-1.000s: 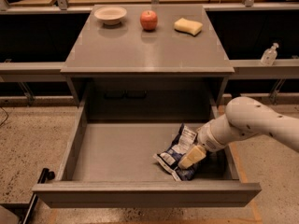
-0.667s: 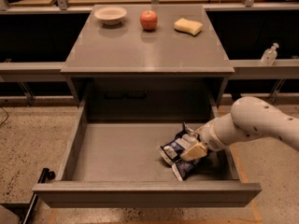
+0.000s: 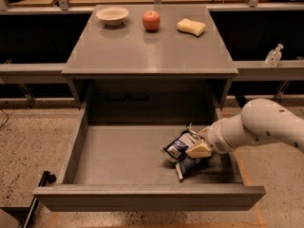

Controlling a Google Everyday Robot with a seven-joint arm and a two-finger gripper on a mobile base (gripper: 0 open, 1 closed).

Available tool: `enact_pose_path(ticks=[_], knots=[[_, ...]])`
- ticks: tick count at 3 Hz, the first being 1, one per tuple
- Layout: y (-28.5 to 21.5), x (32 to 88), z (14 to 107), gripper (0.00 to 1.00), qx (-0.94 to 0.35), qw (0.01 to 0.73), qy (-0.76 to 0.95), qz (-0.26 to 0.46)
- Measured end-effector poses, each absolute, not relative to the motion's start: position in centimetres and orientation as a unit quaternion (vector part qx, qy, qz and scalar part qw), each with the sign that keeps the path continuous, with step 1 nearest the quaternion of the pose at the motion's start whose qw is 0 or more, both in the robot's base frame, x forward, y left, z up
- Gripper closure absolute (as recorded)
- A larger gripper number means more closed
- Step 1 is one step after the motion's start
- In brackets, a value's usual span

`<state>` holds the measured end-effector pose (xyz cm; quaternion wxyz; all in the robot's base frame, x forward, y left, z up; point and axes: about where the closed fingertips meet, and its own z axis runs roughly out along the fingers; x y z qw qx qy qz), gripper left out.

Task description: Pick blue chip bag from top drawer and place on counter

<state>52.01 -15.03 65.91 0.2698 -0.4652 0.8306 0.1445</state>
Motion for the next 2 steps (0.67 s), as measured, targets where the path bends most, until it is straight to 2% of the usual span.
enact_pose_path(ticks=[1,2], knots=[[-15.1,51.6,67.8,1.00,-0.461,0.290,0.826,0.146],[-15.6,51.3,71.8,1.00,-0.460,0.316,0.819,0.137]])
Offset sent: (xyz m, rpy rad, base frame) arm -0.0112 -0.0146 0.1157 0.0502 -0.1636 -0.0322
